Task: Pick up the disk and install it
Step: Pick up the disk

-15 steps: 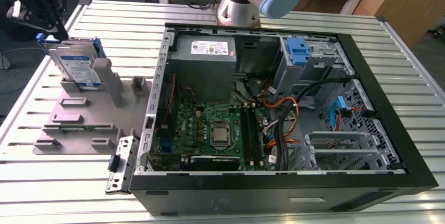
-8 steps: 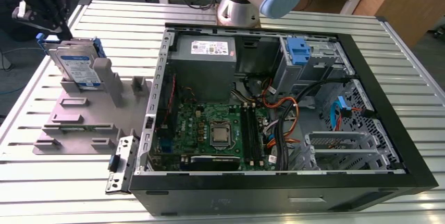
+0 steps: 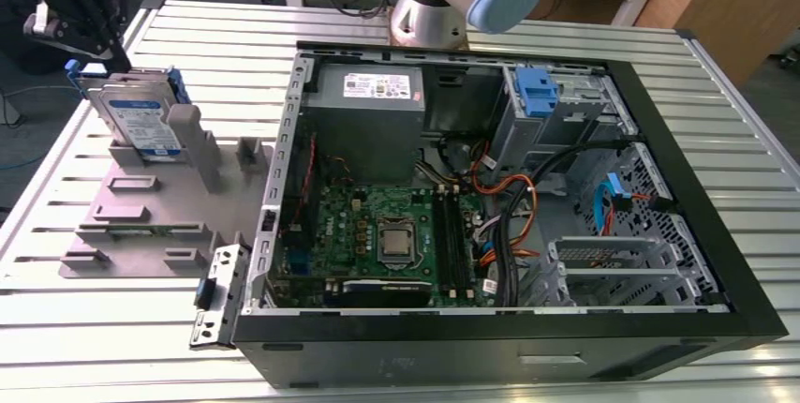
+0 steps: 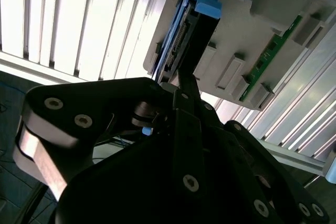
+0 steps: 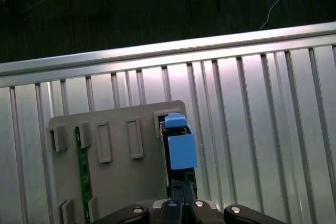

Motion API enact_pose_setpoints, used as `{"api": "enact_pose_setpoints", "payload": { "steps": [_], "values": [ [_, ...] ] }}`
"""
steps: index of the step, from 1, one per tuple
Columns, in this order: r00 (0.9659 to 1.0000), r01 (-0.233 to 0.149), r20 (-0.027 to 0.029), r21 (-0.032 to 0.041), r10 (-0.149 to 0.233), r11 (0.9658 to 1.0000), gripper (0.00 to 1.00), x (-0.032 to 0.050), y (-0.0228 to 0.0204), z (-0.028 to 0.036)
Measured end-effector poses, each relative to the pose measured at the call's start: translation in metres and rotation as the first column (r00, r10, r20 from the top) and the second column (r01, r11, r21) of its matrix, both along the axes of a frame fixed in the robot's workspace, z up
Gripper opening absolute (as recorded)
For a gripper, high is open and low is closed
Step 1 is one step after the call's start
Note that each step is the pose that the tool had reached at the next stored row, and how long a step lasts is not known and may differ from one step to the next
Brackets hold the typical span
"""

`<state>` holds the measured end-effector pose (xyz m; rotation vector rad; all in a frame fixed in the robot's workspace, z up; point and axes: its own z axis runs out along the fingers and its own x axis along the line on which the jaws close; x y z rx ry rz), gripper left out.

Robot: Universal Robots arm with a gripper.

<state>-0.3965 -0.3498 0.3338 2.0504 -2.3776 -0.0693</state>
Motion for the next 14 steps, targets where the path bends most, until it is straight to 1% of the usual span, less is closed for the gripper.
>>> {"api": "enact_pose_setpoints", "payload": {
  "steps": [7,11,14],
  "values": [
    [1.0,-0.004,0.0001,-0.0001,0.004,1.0,0.11,-0.0004,0.0001,-0.0001],
    [0.9995,-0.031,0.0001,-0.0001,0.031,0.9995,0.11,-0.0004,0.0007,-0.0002],
    [0.9984,-0.057,0.0001,-0.0002,0.057,0.9984,0.11,-0.0004,0.001,-0.0003]
  ]
}}
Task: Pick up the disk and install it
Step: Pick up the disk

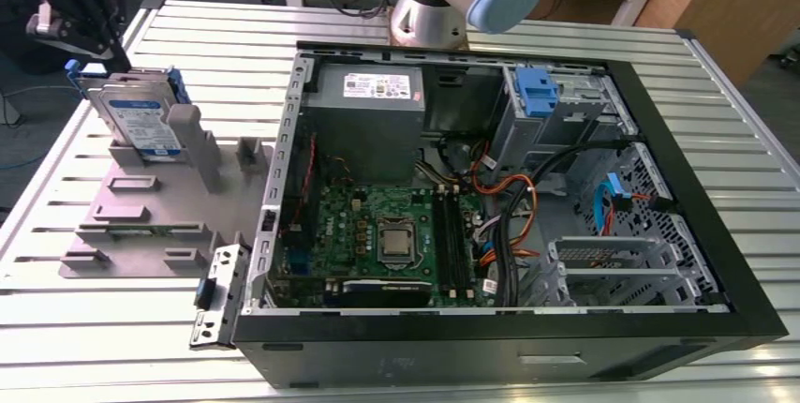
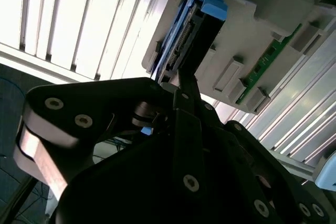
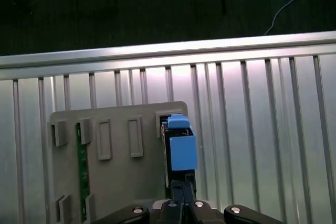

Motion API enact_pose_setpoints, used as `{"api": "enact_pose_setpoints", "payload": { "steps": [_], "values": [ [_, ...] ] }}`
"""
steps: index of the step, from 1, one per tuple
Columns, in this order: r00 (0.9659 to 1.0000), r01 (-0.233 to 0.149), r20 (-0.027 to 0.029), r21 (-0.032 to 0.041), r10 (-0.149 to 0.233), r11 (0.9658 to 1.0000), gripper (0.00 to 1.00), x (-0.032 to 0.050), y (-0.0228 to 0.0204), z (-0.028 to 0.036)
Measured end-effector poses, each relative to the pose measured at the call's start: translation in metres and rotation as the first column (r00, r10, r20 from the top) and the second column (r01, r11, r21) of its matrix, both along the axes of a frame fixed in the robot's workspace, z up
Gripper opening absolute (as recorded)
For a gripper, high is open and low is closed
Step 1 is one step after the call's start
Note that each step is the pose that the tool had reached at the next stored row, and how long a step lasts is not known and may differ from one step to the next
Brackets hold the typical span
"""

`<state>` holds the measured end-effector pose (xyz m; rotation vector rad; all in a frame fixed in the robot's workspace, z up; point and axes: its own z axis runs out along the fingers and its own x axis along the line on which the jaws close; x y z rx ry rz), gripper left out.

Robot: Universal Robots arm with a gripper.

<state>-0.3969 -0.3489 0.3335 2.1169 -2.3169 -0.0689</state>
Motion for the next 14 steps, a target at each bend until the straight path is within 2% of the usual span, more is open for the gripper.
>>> {"api": "enact_pose_setpoints", "payload": {
  "steps": [6,14],
  "values": [
    [0.9994,-0.034,-0.0002,-0.0002,0.034,0.9994,0.11,-0.0001,0.0001,0.0],
    [0.9994,-0.035,0.0,0.0001,0.035,0.9994,0.11,-0.0007,0.0008,-0.0004]
  ]
}}
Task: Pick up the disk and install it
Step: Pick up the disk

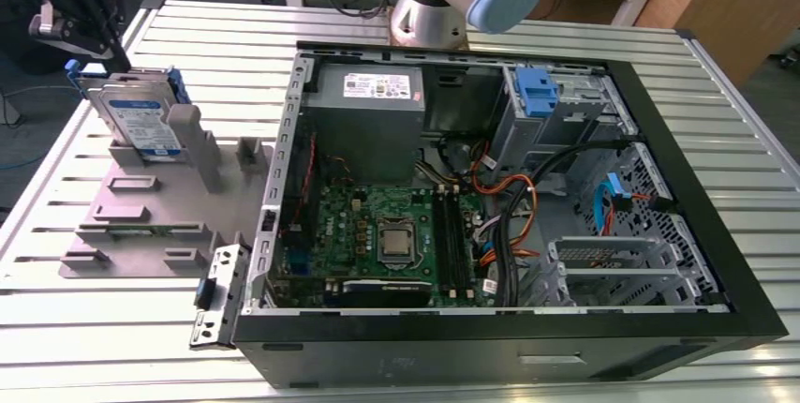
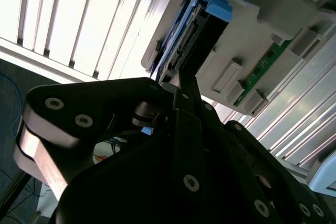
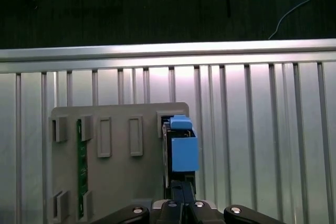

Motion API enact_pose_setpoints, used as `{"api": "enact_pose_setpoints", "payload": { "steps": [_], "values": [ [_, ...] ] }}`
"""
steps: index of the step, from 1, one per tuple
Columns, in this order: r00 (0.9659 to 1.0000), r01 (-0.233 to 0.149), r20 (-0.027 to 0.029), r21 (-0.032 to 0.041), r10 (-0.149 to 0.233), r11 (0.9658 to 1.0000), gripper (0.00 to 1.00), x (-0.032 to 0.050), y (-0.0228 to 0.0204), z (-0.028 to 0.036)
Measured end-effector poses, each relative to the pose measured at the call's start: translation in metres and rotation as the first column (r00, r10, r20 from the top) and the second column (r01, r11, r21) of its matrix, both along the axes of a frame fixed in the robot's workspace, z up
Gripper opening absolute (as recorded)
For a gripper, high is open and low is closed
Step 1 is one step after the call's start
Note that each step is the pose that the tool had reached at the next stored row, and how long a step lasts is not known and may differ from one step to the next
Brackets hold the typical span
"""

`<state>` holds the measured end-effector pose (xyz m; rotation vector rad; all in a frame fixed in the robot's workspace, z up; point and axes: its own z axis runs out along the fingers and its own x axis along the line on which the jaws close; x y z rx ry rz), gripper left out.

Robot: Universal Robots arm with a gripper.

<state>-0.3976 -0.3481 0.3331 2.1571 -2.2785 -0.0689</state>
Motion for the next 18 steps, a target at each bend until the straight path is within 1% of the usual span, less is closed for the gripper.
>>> {"api": "enact_pose_setpoints", "payload": {
  "steps": [5,18],
  "values": [
    [1.0,0.0,0.0001,0.0001,0.0,1.0,0.11,-0.0009,0.0014,-0.0001],
    [1.0,0.0,0.0,0.0,0.0,1.0,0.12,-0.0011,0.0015,-0.0001]
  ]
}}
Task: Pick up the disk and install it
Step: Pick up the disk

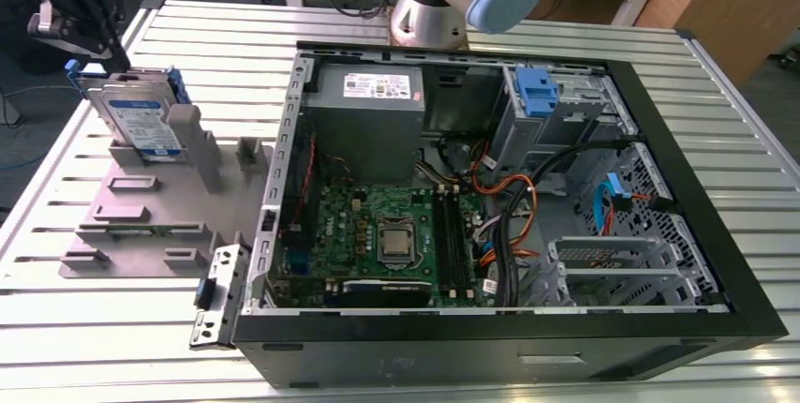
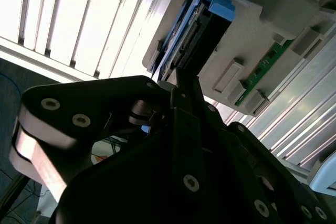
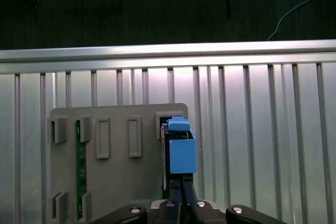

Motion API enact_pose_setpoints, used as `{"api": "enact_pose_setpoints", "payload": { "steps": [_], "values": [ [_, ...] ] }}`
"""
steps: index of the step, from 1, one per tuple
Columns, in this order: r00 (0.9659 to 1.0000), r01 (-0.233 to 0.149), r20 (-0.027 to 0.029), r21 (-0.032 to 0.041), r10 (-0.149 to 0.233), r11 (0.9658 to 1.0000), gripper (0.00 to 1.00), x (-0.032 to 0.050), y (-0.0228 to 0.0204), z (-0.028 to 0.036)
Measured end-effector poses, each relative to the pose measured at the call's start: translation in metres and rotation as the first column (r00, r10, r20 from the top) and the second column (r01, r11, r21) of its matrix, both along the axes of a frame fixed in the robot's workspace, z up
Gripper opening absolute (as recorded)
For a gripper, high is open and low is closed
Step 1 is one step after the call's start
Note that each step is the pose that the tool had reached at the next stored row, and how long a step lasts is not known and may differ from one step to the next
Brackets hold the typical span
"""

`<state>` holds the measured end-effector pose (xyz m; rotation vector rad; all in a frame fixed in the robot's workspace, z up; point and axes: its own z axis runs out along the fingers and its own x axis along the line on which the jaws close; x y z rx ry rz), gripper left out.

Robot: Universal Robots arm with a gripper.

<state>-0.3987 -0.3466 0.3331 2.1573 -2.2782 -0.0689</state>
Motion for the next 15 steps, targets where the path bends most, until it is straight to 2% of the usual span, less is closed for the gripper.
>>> {"api": "enact_pose_setpoints", "payload": {
  "steps": [2,3,5,8,10,11,12,13,14,15],
  "values": [
    [1.0,0.0,0.0,0.0,0.0,1.0,0.24,0.0,0.0,0.0],
    [1.0,0.0,0.0,0.0,0.0,1.0,0.24,0.0,0.0,0.0],
    [1.0,0.0,0.0,0.0,0.0,1.0,0.35,-0.0001,0.0,0.0],
    [1.0,0.0,0.0001,0.0001,0.0,1.0,0.41,-0.0001,0.0,0.0],
    [1.0,0.0,0.0,0.0,0.0,1.0,0.53,-0.0001,0.0,0.0],
    [1.0,0.0,0.0,0.0,0.0,1.0,0.53,-0.0002,0.0,0.0],
    [1.0,0.0,0.0,0.0,0.0,1.0,0.58,-0.0002,0.0,0.0],
    [1.0,0.0,-0.0001,0.0,0.0,1.0,0.58,-0.0002,0.0,0.0],
    [1.0,0.0,0.0,0.0,0.0,1.0,0.65,-0.0002,0.0,0.0],
    [1.0,0.0,0.0,0.0,0.0,1.0,0.65,-0.0002,0.0,0.0]
  ]
}}
